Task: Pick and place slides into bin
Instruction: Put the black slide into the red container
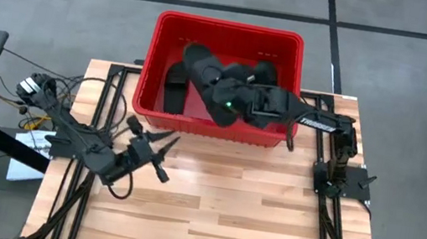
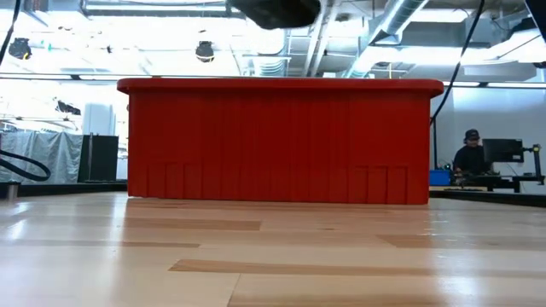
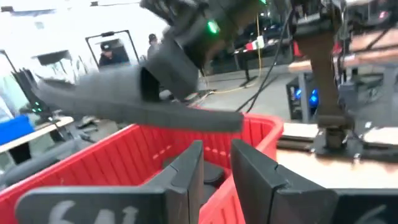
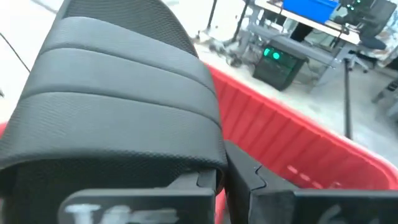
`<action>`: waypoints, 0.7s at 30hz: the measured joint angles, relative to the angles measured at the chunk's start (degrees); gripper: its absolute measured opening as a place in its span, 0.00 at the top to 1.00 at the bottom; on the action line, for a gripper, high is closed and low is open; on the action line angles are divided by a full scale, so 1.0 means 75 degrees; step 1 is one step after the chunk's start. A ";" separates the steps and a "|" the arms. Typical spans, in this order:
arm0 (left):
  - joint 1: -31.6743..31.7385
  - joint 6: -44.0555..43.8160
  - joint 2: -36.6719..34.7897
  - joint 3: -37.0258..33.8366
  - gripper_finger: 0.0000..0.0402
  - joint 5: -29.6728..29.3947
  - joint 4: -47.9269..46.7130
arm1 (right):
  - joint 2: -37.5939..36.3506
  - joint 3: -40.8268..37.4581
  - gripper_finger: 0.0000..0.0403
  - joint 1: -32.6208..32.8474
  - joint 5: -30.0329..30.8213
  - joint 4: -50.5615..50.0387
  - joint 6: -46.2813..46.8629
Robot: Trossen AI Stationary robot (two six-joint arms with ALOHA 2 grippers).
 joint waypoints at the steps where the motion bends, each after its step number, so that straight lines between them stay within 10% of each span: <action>1: 0.0033 0.0077 0.0072 0.0000 0.81 0.0000 -0.0007 | 0.0000 0.0090 1.00 -0.0008 -0.0005 0.0146 -0.0048; 21: 0.0265 0.5445 0.0142 0.0003 0.81 -0.1061 0.1730 | 0.0383 0.0244 1.00 0.0760 0.0554 -0.0475 -0.0263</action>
